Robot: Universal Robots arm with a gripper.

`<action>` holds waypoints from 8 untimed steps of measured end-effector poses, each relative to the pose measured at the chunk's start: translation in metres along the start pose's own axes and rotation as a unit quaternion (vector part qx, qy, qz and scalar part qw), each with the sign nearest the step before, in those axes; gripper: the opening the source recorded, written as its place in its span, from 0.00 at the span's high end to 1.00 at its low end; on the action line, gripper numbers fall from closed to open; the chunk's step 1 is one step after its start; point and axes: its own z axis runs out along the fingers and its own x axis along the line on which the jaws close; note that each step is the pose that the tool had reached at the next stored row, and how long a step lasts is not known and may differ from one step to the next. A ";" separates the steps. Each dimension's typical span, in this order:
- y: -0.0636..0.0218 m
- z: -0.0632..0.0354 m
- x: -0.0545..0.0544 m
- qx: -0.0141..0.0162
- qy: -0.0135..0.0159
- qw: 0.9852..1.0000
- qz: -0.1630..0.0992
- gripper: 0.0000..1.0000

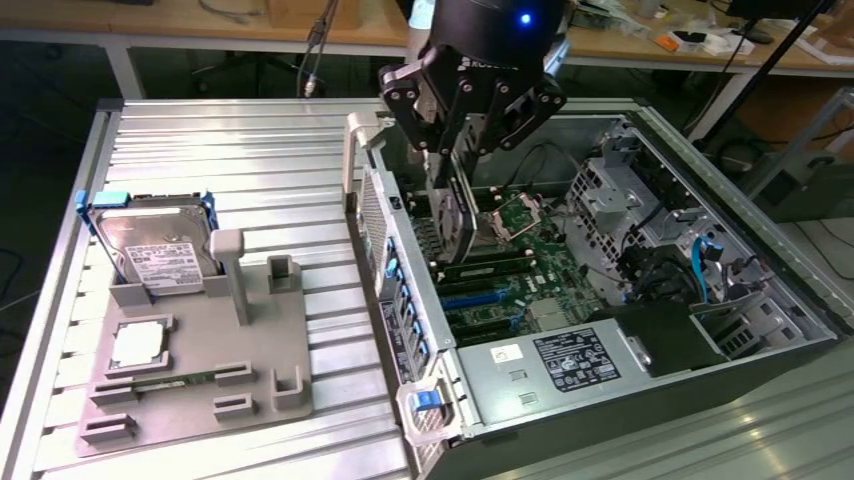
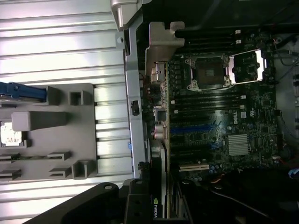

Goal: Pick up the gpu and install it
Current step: 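Pick up the gpu and move the gpu toward the slot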

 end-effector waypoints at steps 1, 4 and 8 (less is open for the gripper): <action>0.0001 0.0000 -0.001 0.000 0.000 1.000 0.000 0.73; 0.0003 0.0001 -0.003 0.000 0.000 1.000 0.000 0.73; 0.0006 0.0002 -0.007 0.000 0.000 1.000 0.000 0.73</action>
